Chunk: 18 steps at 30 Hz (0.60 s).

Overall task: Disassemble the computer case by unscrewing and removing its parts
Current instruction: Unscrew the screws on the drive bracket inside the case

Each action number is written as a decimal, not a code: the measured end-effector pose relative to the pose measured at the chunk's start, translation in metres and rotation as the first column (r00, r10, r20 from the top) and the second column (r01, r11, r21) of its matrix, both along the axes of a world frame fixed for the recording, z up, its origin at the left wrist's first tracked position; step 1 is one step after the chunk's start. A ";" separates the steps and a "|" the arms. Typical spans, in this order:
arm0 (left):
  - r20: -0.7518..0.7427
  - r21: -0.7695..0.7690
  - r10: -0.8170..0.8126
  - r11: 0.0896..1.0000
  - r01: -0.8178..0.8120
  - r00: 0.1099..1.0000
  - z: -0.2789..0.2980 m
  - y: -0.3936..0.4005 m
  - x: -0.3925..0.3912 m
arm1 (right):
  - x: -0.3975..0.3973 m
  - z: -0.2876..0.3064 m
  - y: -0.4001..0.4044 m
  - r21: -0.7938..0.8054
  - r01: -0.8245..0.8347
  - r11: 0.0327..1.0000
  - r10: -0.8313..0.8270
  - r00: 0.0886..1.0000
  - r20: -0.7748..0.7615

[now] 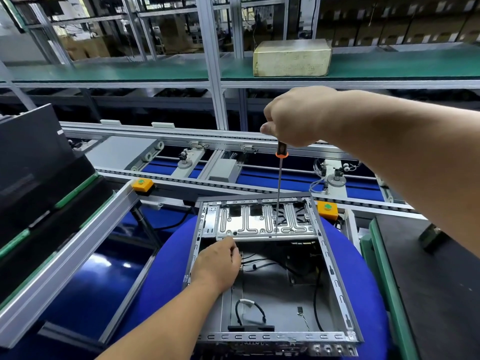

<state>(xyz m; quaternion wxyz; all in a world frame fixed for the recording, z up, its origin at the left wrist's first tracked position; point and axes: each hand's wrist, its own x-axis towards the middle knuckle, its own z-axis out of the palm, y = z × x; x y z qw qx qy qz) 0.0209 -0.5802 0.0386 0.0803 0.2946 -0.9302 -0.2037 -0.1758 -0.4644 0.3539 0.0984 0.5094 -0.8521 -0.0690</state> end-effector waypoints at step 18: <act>-0.009 0.006 0.008 1.000 -0.008 1.000 -0.002 0.001 0.000 | 0.021 0.017 0.010 0.069 -0.138 0.988 0.108 0.938 0.331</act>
